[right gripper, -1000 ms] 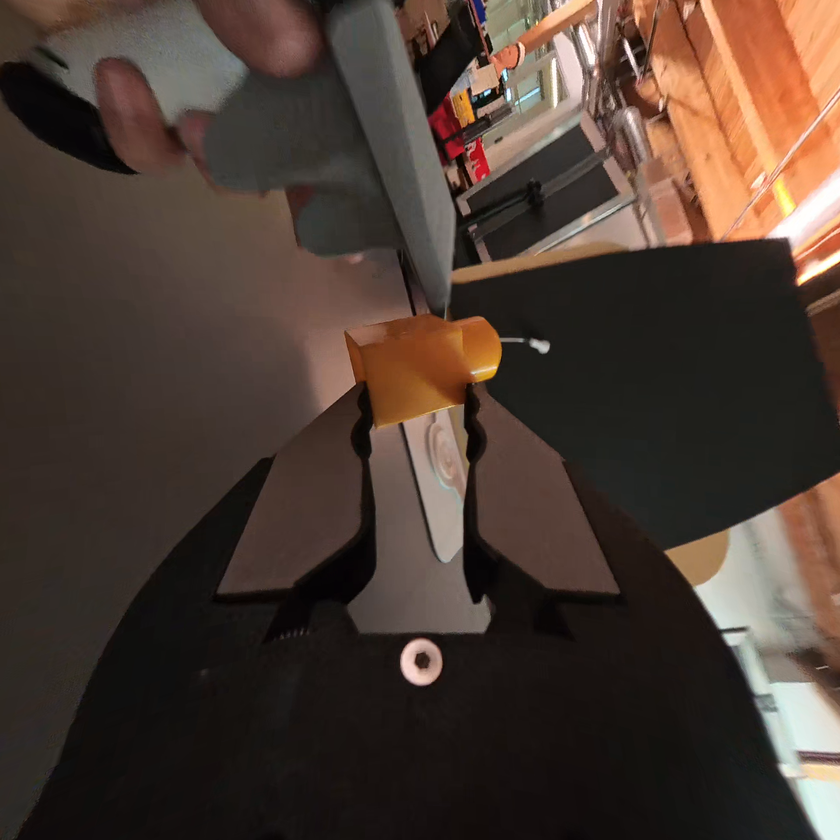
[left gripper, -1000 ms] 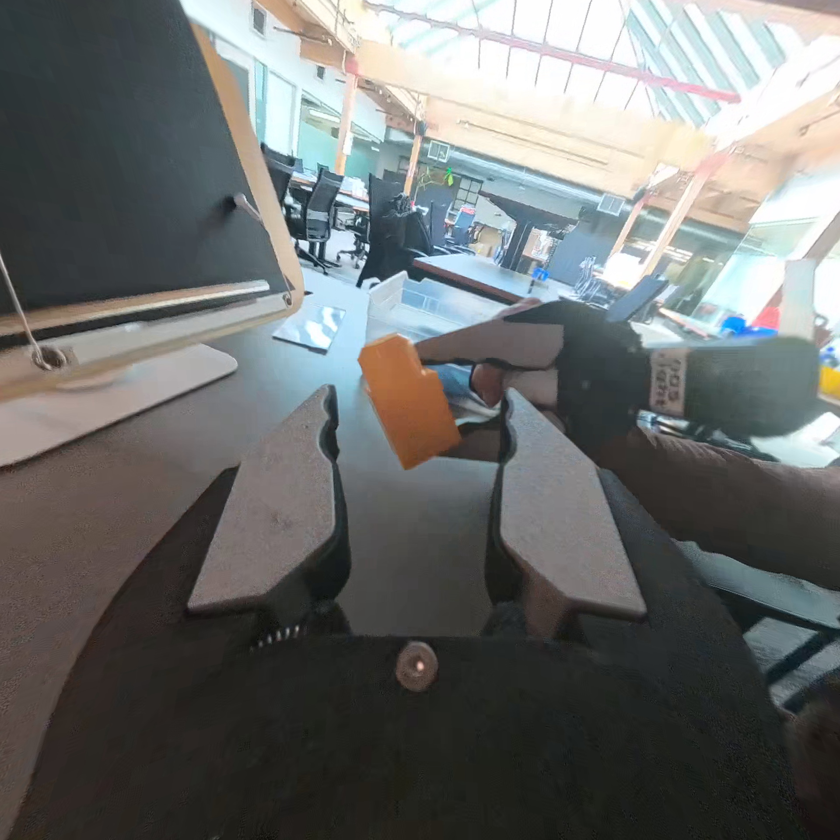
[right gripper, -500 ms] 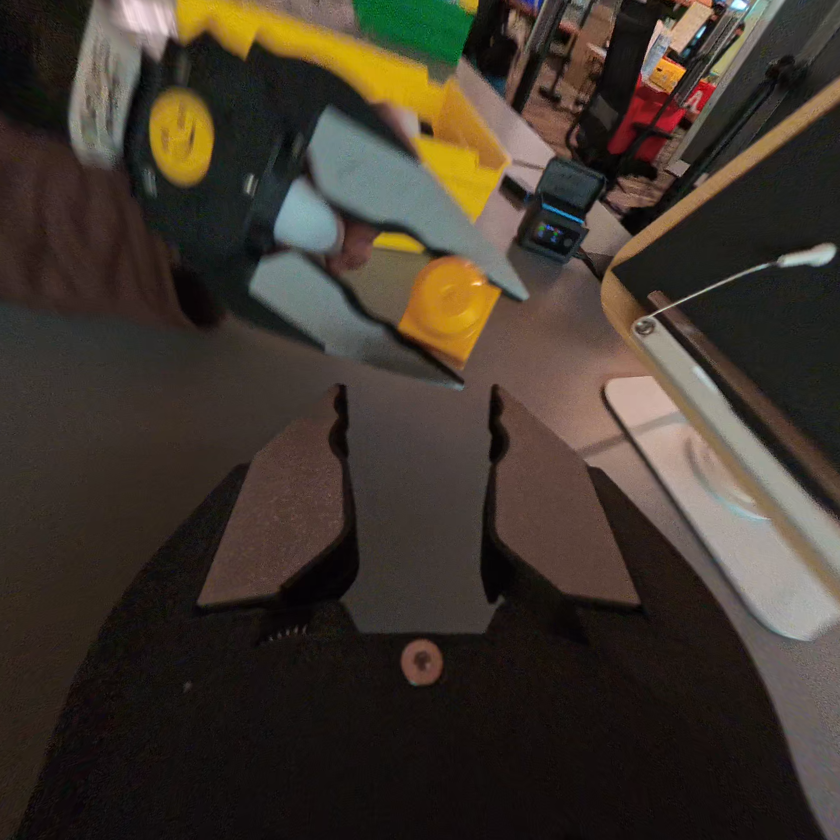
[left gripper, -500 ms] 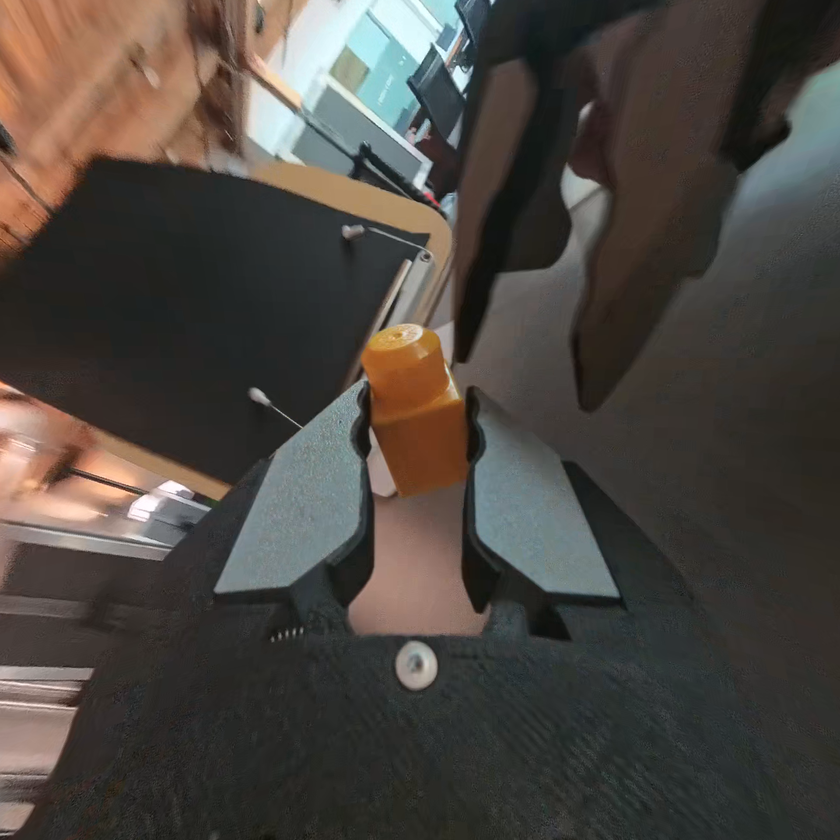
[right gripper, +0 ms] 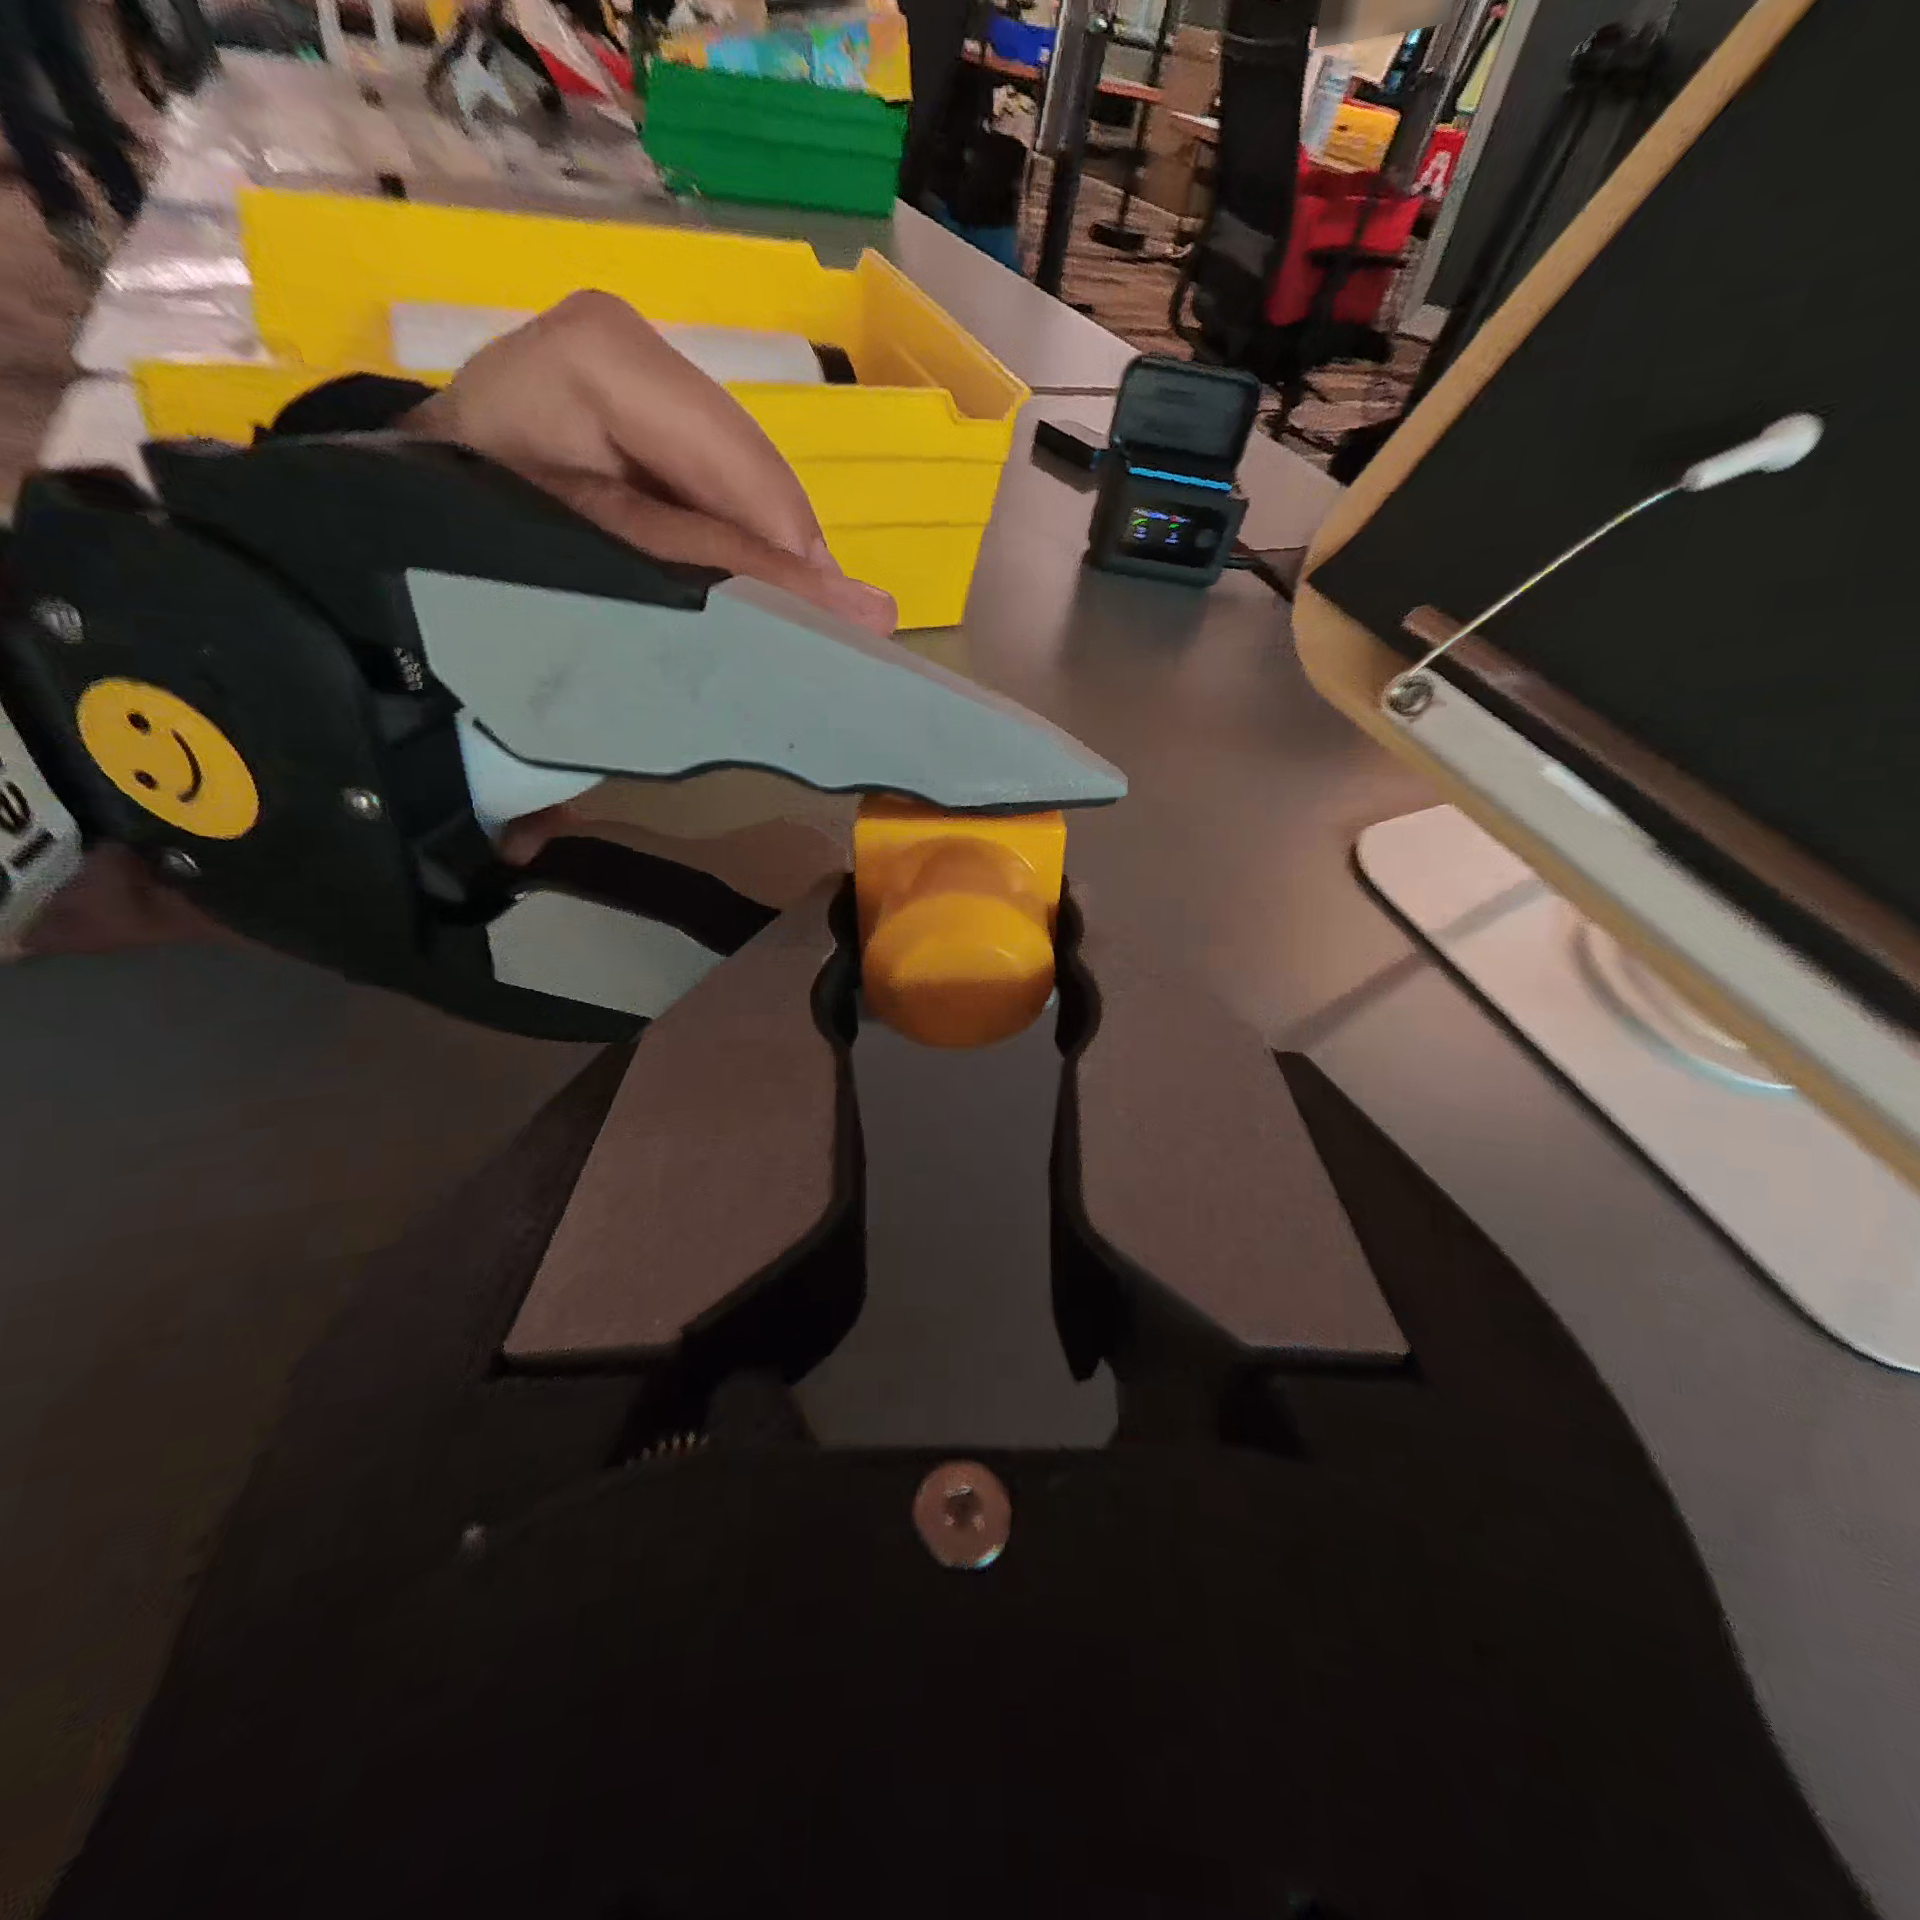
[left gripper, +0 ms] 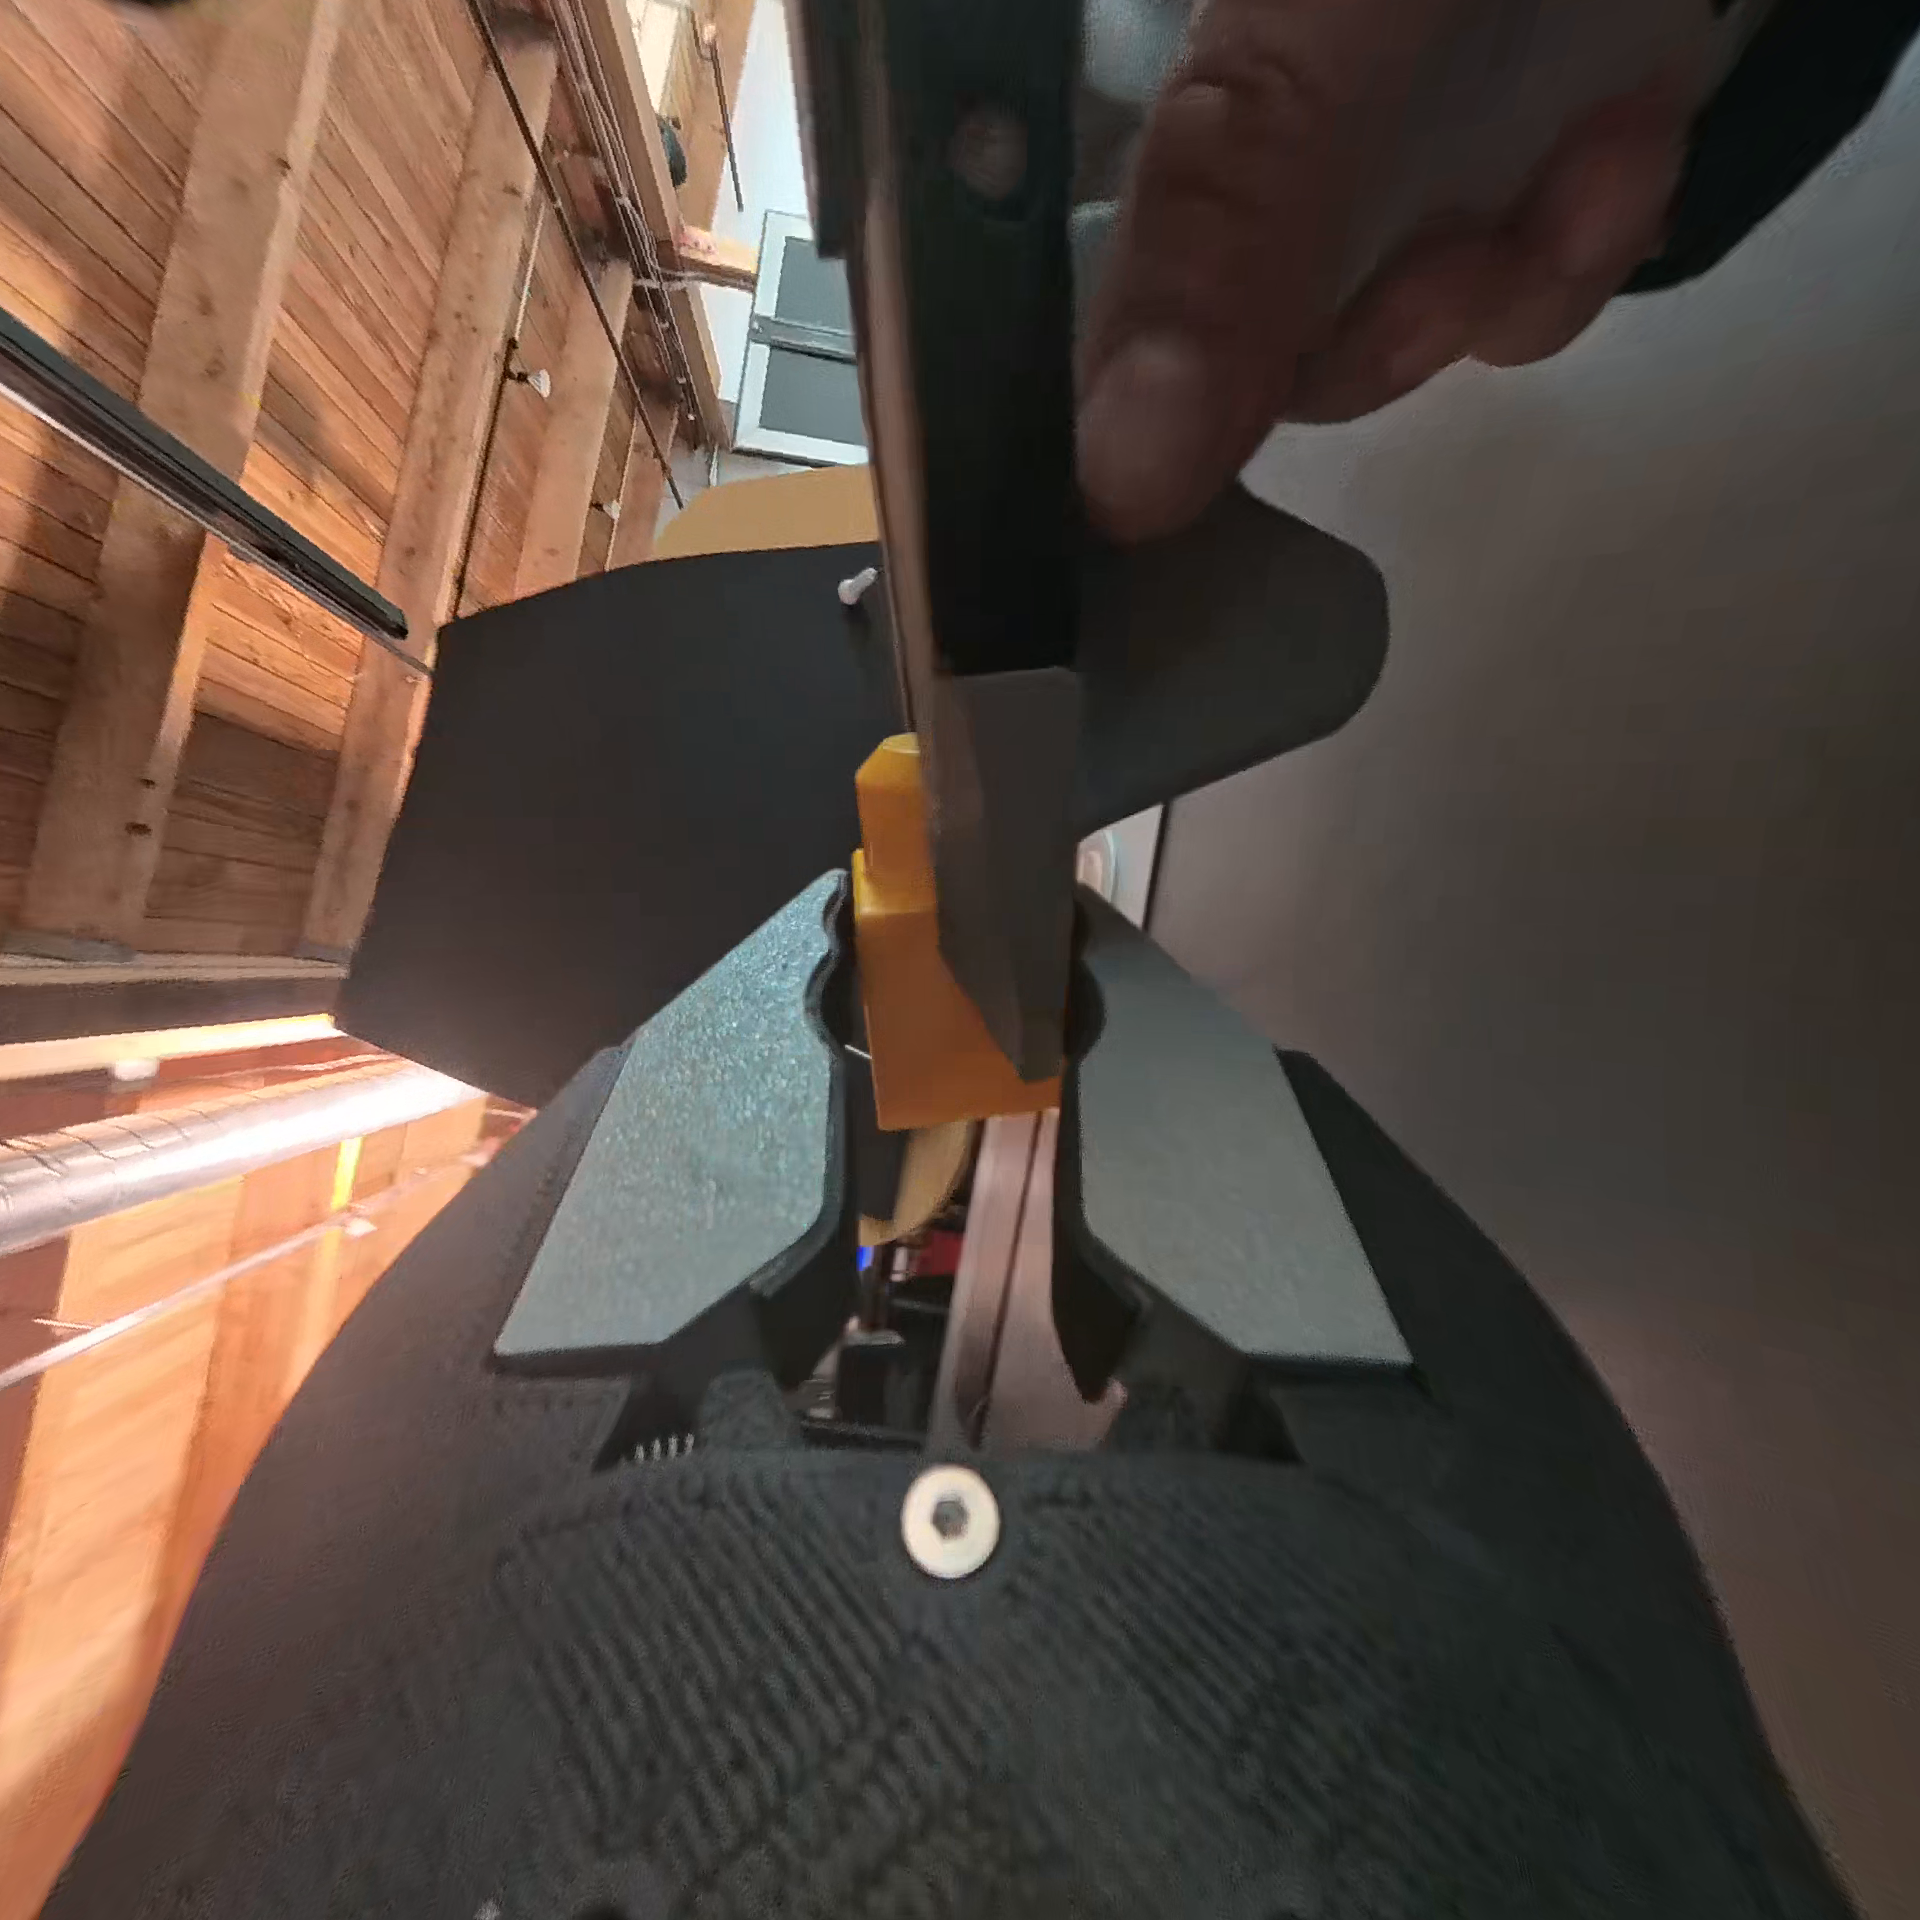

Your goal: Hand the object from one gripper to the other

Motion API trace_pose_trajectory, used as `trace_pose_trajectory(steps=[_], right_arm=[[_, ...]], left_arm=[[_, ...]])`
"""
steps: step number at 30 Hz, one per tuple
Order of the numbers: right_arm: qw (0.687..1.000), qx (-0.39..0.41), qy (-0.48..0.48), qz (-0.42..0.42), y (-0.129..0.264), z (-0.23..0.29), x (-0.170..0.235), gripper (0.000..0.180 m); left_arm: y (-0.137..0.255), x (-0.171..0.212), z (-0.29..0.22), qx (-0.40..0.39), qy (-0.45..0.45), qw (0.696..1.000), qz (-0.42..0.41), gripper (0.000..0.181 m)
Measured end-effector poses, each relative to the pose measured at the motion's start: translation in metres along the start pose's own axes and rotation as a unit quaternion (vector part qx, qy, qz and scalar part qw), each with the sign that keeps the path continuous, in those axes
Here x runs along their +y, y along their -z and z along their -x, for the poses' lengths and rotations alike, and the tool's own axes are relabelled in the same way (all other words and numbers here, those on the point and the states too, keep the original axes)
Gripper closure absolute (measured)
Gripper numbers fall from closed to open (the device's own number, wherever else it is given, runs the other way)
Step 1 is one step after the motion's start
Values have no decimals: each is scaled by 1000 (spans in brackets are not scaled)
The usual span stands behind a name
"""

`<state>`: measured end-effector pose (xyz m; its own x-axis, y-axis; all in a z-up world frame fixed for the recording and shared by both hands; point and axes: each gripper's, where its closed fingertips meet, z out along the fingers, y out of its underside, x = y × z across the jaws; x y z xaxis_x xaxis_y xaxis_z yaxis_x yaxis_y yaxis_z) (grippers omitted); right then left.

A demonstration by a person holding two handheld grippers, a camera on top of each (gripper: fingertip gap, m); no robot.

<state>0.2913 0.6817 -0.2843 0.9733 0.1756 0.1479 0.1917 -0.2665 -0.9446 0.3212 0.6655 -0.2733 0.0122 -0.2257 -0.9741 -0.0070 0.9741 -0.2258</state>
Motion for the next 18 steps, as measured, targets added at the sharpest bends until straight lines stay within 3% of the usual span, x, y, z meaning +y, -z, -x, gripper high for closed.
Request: trace_pose_trajectory(steps=[5,7,9,13,15,18], right_arm=[[985,111,132,-13,22,-27,-13,147],[962,142,231,-15,30,-30,-17,146],[924,198,326,-2,37,-35,-21,146],[869,270,414,43,38,-41,-22,147],[839,283,461,61,32,-37,-21,146],[800,294,516,89,21,-27,-19,146]], left_arm=[[0,22,-1,49,184,982,15,139],[7,14,-10,129,312,941,-33,144],[14,3,-7,182,428,882,-81,144],[15,-3,9,221,585,772,-116,112],[15,-7,12,226,617,743,-130,105],[13,-14,10,229,624,736,-131,102]])
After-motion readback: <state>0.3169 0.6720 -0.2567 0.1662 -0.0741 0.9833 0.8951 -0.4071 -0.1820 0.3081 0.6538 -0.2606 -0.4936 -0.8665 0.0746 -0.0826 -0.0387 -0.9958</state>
